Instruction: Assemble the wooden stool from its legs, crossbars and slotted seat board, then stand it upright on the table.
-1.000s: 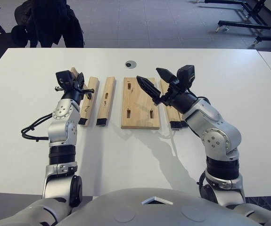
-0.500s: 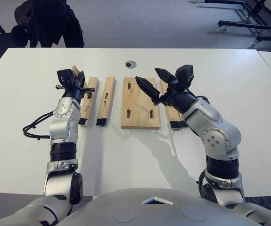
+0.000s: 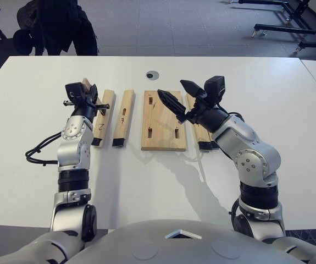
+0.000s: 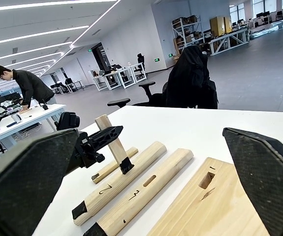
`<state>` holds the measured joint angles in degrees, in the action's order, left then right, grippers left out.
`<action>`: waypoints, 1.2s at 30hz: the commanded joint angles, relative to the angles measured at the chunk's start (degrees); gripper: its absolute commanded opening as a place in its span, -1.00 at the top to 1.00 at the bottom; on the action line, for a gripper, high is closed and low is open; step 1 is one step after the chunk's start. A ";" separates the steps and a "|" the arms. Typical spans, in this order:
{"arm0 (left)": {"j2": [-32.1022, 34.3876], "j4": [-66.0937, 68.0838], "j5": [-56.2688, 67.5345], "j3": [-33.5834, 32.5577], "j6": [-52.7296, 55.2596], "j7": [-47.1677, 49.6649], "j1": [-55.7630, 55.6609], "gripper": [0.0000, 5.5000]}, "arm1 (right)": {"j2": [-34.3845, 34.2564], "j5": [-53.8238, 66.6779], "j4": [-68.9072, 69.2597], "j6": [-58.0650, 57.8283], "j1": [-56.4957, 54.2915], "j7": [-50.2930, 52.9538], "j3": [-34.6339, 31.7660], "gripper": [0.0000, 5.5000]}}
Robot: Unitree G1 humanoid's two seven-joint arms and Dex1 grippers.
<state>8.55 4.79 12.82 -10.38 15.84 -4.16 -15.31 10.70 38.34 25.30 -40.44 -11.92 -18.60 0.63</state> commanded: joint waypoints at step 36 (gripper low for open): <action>1.55 17.09 -7.01 4.58 -12.73 -4.43 8.62 0.86 | 0.16 0.57 -0.21 -1.73 -1.36 -0.28 0.03 -0.96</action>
<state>10.14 16.00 6.59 -6.49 -3.24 -8.36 -11.29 10.71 38.47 25.13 -41.26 -12.82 -19.07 0.65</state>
